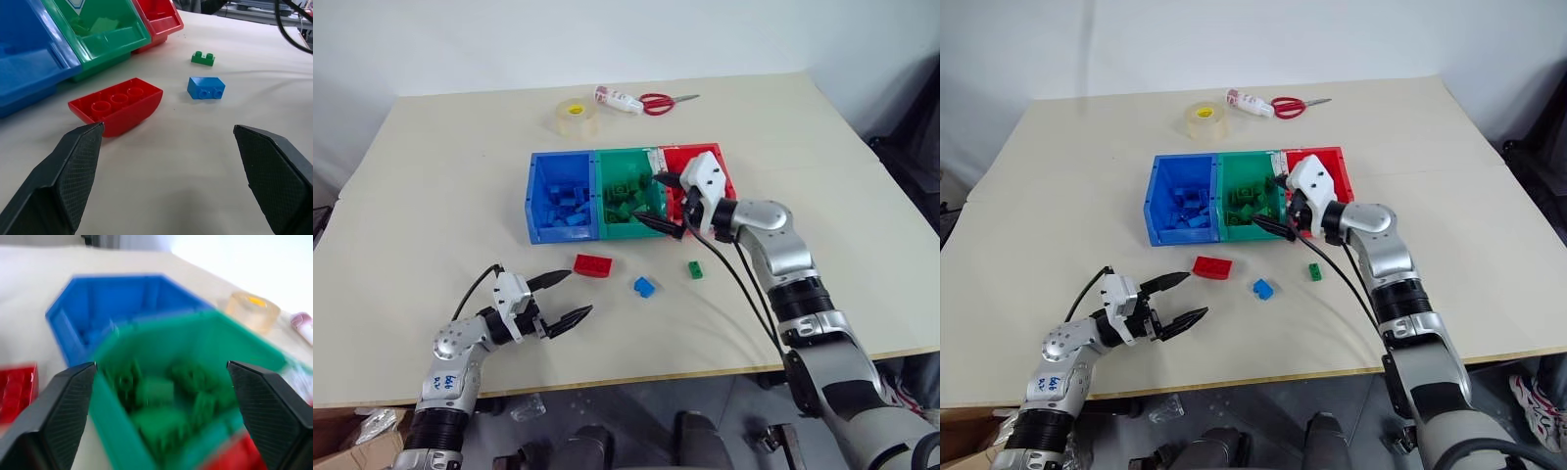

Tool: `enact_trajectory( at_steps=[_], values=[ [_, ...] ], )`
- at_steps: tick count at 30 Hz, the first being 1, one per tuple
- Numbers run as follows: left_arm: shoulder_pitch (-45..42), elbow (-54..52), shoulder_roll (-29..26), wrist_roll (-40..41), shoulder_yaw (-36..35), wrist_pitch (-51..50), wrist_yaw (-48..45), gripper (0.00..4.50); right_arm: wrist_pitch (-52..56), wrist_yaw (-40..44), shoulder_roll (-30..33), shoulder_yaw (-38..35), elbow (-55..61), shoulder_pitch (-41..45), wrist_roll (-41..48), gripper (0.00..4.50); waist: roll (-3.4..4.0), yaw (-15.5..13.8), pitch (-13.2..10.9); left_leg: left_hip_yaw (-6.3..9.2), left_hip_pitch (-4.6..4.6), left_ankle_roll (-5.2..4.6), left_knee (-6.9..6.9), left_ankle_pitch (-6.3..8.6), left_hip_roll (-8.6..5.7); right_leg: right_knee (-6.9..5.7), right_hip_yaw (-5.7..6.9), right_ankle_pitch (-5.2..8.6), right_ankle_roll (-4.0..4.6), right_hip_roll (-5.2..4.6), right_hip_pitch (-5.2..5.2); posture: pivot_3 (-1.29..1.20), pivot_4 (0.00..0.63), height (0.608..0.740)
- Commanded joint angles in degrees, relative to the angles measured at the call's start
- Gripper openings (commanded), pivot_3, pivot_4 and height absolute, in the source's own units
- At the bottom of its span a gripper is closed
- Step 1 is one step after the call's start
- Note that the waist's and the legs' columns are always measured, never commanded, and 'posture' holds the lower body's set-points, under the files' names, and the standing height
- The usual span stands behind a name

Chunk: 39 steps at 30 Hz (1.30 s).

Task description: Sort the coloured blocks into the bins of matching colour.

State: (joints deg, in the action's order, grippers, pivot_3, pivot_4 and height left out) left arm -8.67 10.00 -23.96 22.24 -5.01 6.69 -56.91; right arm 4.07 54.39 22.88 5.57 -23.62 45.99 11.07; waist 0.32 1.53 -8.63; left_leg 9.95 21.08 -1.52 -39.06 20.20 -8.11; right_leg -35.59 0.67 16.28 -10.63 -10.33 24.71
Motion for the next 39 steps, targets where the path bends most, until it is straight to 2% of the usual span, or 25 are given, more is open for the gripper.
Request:
enact_trajectory(
  at_steps=[1,7,13,16,19,23,27,31,35,39],
  values=[
    [-0.7,-0.4,-0.1,0.5,-0.1,0.6,-0.5,4.50,3.3,3.9,3.8,-2.1,9.5,-4.1,3.7,4.48,0.00,0.1,0.0,-0.01,0.00,0.00,0.00,0.00,0.00,0.00,-0.01,0.00,0.00,0.00,0.00,0.00,0.150,0.740],
    [-3.0,2.4,-0.8,0.2,0.1,0.8,-2.3,4.50,11.3,7.5,14.7,-8.1,24.1,-19.3,9.0,4.48,0.00,-0.7,0.0,-0.03,0.03,-0.02,-0.03,0.01,-0.02,0.07,-0.02,0.00,0.00,-0.02,-0.04,0.00,0.150,0.740],
    [-4.8,5.7,-1.9,0.1,-0.4,1.8,-4.0,4.50,15.2,8.8,24.9,-20.4,32.9,-39.4,12.5,4.48,0.00,-1.7,0.0,-0.21,0.01,-0.09,-0.07,0.05,-0.02,0.15,-0.07,0.00,-0.01,-0.04,-0.05,0.00,0.150,0.740],
    [-5.5,6.7,-2.4,0.3,-0.7,2.2,-4.7,4.50,15.8,9.5,27.4,-26.9,35.5,-49.4,13.2,4.48,-0.01,-2.3,0.0,-0.26,-0.01,-0.10,-0.07,0.06,-0.01,0.21,-0.07,0.00,-0.01,-0.04,-0.09,0.00,0.150,0.740],
    [-6.0,7.6,-3.0,0.4,-1.1,2.6,-5.5,4.50,16.0,9.3,28.0,-29.8,37.0,-53.6,13.9,4.48,-0.01,-2.4,0.0,-0.45,-0.03,-0.11,-0.07,0.06,0.05,0.41,-0.06,-0.03,-0.07,-0.04,-0.13,0.00,0.150,0.740],
    [-6.7,8.5,-3.5,0.5,-1.7,3.2,-6.1,4.50,16.5,7.2,27.0,-27.5,37.2,-50.7,14.0,4.48,-0.01,-2.3,0.0,-0.80,-0.12,-0.12,-0.07,0.07,0.21,0.58,-0.05,-0.07,-0.15,-0.02,-0.15,0.00,0.150,0.740],
    [-7.3,8.8,-3.4,0.6,-2.1,3.7,-6.1,4.50,18.1,3.8,22.3,-16.4,33.9,-39.3,11.1,4.48,-0.07,-1.7,0.0,-0.83,-0.17,-0.11,-0.06,0.07,0.26,0.62,-0.03,-0.08,-0.15,-0.01,-0.15,0.00,0.150,0.740],
    [-6.2,7.1,-3.1,0.7,-2.3,3.7,-5.4,4.50,15.8,1.8,16.8,-8.1,24.9,-29.0,6.2,4.48,-0.07,-1.7,0.0,-0.75,-0.14,-0.11,-0.02,0.08,0.25,0.52,0.04,-0.08,-0.15,-0.02,-0.13,0.00,0.150,0.740],
    [-4.0,4.7,-3.1,0.9,-2.9,3.5,-4.3,4.50,12.5,0.5,13.0,-3.3,15.7,-21.8,2.1,4.48,-0.07,-1.4,0.0,-0.70,-0.10,-0.26,-0.07,0.16,0.11,0.48,0.03,-0.10,-0.14,-0.10,-0.13,0.00,0.150,0.740],
    [-2.3,2.7,-3.4,1.1,-3.5,3.1,-3.1,4.50,10.1,1.3,12.1,-1.6,10.8,-19.3,0.1,4.48,-0.06,-1.4,0.0,-0.69,-0.13,-0.29,-0.07,0.18,0.12,0.46,0.05,-0.11,-0.13,-0.09,-0.12,0.00,0.150,0.740]
  ],
)
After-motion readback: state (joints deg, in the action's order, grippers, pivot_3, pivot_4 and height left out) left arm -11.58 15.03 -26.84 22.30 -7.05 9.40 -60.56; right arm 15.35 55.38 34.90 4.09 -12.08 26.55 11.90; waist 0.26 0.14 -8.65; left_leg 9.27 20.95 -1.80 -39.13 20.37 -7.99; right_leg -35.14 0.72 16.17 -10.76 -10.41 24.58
